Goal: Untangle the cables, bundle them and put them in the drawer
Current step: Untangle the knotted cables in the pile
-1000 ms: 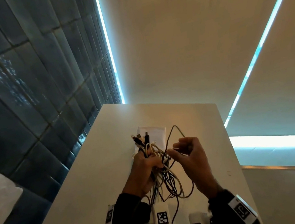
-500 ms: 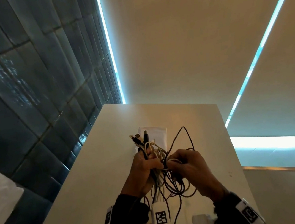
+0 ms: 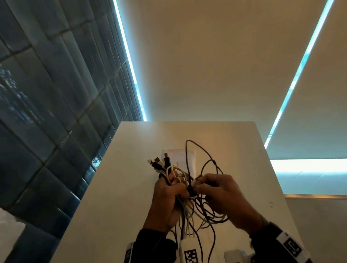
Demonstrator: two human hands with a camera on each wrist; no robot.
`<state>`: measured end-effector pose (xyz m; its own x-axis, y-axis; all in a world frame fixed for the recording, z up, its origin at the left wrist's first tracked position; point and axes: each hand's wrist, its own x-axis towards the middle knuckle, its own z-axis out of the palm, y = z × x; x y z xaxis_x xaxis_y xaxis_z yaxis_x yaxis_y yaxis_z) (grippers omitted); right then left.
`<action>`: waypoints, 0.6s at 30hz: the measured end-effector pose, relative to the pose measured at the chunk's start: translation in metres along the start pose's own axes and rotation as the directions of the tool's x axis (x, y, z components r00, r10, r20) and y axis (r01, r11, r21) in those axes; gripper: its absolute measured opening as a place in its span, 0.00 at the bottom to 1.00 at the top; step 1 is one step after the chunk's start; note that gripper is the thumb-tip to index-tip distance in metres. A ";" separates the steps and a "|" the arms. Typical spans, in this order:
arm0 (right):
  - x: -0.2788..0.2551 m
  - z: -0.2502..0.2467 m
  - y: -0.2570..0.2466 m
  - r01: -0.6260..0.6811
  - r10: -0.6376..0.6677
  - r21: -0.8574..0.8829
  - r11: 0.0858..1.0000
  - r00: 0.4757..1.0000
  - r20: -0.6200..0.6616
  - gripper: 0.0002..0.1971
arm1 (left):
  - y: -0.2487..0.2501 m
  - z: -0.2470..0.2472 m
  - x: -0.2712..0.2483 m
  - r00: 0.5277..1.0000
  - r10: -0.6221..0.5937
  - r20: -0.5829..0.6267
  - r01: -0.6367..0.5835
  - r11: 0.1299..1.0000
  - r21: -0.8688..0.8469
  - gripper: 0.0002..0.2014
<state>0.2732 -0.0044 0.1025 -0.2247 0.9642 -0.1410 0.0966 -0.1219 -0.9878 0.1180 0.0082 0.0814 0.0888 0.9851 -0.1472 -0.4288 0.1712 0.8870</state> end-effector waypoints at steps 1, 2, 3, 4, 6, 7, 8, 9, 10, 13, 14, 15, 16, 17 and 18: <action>0.001 -0.004 -0.004 -0.011 0.012 -0.022 1.000 0.999 0.044 0.05 | 0.001 -0.001 0.000 1.000 -0.006 -0.013 0.006 1.000 -0.024 0.11; 0.000 -0.008 -0.008 -0.003 0.008 -0.050 0.999 0.996 0.087 0.05 | 0.002 0.000 0.000 1.000 -0.009 -0.023 0.008 0.999 -0.041 0.12; 0.000 -0.011 -0.012 0.014 -0.003 -0.075 0.997 0.991 0.135 0.05 | 0.004 0.001 0.001 0.999 -0.009 -0.031 0.008 0.999 -0.046 0.12; -0.001 -0.013 -0.014 0.027 -0.008 -0.096 0.995 0.982 0.188 0.06 | 0.007 0.002 0.001 1.000 -0.009 -0.029 0.008 0.999 -0.048 0.12; -0.003 -0.012 -0.014 0.057 -0.012 -0.170 0.984 0.966 0.258 0.12 | 0.010 0.004 0.002 1.000 -0.019 -0.006 0.018 0.999 -0.045 0.13; -0.004 -0.010 -0.011 0.110 -0.046 -0.258 0.960 0.969 0.244 0.14 | 0.011 0.006 0.003 1.000 -0.030 -0.002 0.030 0.999 -0.033 0.12; -0.004 -0.009 -0.009 0.185 -0.114 -0.364 0.913 0.971 0.210 0.13 | 0.011 0.005 0.003 0.999 -0.045 0.000 0.045 0.999 -0.027 0.10; -0.003 -0.008 -0.007 0.253 -0.190 -0.439 0.862 0.964 0.183 0.10 | 0.011 0.004 0.004 0.998 -0.055 0.006 0.055 0.998 -0.023 0.07; -0.003 -0.008 -0.006 0.301 -0.252 -0.472 0.828 0.953 0.166 0.07 | 0.011 0.003 0.004 0.998 -0.058 0.005 0.058 0.998 -0.023 0.08; -0.001 -0.012 -0.003 0.337 -0.308 -0.394 0.855 0.941 0.138 0.08 | 0.012 -0.003 0.006 0.997 -0.051 0.063 0.051 0.999 -0.004 0.13; -0.001 -0.015 -0.002 0.345 -0.318 -0.343 0.874 0.939 0.135 0.12 | 0.012 -0.004 0.006 0.993 -0.049 0.106 0.047 0.999 0.027 0.18; 0.000 -0.017 -0.001 0.353 -0.324 -0.311 0.882 0.935 0.142 0.15 | 0.012 -0.002 0.004 0.988 -0.050 0.144 0.039 0.996 0.080 0.20; 0.000 -0.020 -0.001 0.364 -0.329 -0.295 0.883 0.930 0.163 0.18 | 0.012 0.000 0.002 0.985 -0.055 0.162 0.033 0.990 0.136 0.21; -0.001 -0.021 -0.002 0.364 -0.321 -0.281 0.888 0.928 0.189 0.20 | 0.011 0.002 0.001 0.983 -0.065 0.173 0.034 0.983 0.178 0.20; -0.001 -0.022 -0.004 0.351 -0.303 -0.247 0.903 0.929 0.215 0.22 | 0.009 0.002 0.000 0.982 -0.074 0.173 0.040 0.980 0.194 0.20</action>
<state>0.2945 0.0007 0.1081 -0.4460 0.8817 0.1541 0.2474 0.2869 -0.9255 0.1155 0.0098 0.0905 0.2748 0.9521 -0.1343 -0.2427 0.2038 0.9484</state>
